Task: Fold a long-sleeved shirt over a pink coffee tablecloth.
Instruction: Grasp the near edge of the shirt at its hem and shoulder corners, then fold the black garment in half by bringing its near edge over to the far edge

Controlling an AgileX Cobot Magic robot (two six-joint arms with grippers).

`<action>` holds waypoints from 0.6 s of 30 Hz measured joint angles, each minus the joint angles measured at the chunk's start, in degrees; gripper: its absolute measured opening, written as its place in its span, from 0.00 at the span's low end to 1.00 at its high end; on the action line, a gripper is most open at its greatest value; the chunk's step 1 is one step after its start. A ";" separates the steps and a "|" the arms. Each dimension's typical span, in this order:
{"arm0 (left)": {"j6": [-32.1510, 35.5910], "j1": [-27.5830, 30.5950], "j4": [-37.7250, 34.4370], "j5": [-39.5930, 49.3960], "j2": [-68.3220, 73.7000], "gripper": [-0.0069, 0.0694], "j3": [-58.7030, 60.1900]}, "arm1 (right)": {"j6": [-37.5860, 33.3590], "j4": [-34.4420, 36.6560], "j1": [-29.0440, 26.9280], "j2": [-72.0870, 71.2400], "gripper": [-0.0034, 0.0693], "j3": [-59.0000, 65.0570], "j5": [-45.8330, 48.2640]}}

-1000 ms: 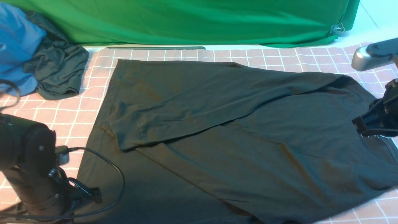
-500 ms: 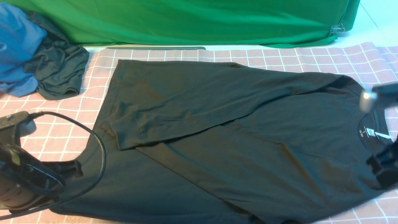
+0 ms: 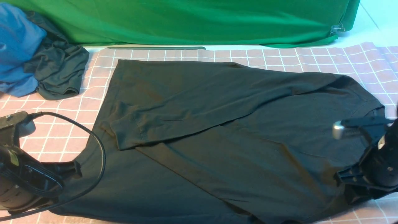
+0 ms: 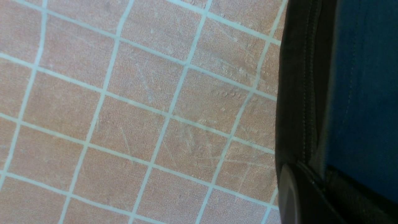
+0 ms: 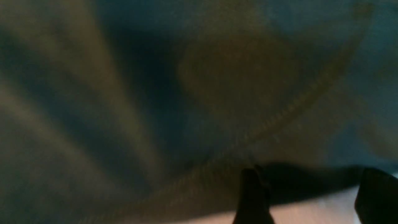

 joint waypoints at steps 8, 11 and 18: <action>0.00 0.00 -0.06 -0.25 0.00 0.13 0.00 | -0.96 0.00 0.00 2.11 0.21 -0.49 -1.14; 0.00 0.00 0.01 0.62 0.00 0.13 -1.20 | -2.39 -0.35 -0.47 1.25 0.12 -0.69 0.47; -0.44 0.00 0.44 1.51 0.00 0.13 -7.03 | -4.04 -1.11 -3.53 -5.21 0.11 -5.58 8.91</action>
